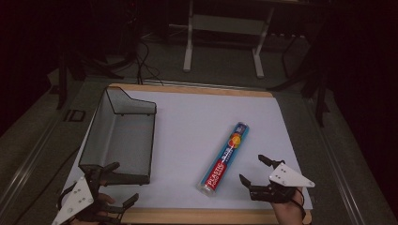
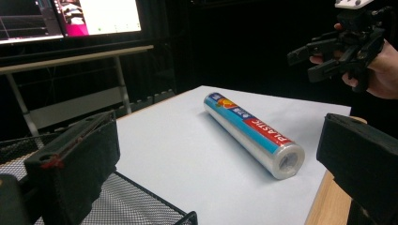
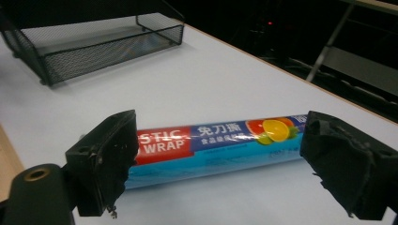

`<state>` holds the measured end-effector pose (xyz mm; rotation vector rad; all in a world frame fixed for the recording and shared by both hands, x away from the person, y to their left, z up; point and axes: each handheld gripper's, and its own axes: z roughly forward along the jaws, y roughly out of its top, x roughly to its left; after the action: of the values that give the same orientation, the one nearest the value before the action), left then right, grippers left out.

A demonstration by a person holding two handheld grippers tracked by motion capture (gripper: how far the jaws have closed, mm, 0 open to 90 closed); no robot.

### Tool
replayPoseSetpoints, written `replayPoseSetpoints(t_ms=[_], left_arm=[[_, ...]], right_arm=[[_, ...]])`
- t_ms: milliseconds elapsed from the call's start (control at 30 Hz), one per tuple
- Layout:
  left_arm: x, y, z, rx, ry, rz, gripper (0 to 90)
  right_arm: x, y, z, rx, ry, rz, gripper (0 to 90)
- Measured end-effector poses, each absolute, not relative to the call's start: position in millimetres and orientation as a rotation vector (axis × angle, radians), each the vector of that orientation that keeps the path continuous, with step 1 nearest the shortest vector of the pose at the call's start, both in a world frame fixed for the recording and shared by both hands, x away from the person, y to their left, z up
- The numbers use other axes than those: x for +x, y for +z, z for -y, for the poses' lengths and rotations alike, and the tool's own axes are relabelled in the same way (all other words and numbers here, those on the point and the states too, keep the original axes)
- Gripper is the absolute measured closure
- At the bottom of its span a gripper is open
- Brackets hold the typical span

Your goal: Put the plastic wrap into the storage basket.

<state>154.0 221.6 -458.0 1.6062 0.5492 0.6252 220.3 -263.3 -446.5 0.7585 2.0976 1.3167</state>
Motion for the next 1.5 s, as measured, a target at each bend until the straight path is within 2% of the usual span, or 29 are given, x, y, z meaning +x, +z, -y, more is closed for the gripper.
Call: replayPoseSetpoints(t_ms=[467,867,967,1500], left_arm=[[152.9,-457.9,-218.1,1.598,0.617,-0.549,0.6],[151.6,-458.4,-215.2,1.6,0.623,-0.542,0.6],[151.5,-458.2,-215.2,1.596,0.622,-0.542,0.6],[150.7,-457.3,-214.3,1.59,0.605,-0.534,0.6]], right_arm=[[235.8,-458.2,236.3,0.786,1.259,-2.199,11.7],[260.0,-466.6,219.6,0.958,1.111,-2.214,11.4],[267.4,-466.8,205.9,0.99,1.058,-2.21,13.8],[290.7,-462.4,171.0,1.311,0.97,-2.161,11.2]])
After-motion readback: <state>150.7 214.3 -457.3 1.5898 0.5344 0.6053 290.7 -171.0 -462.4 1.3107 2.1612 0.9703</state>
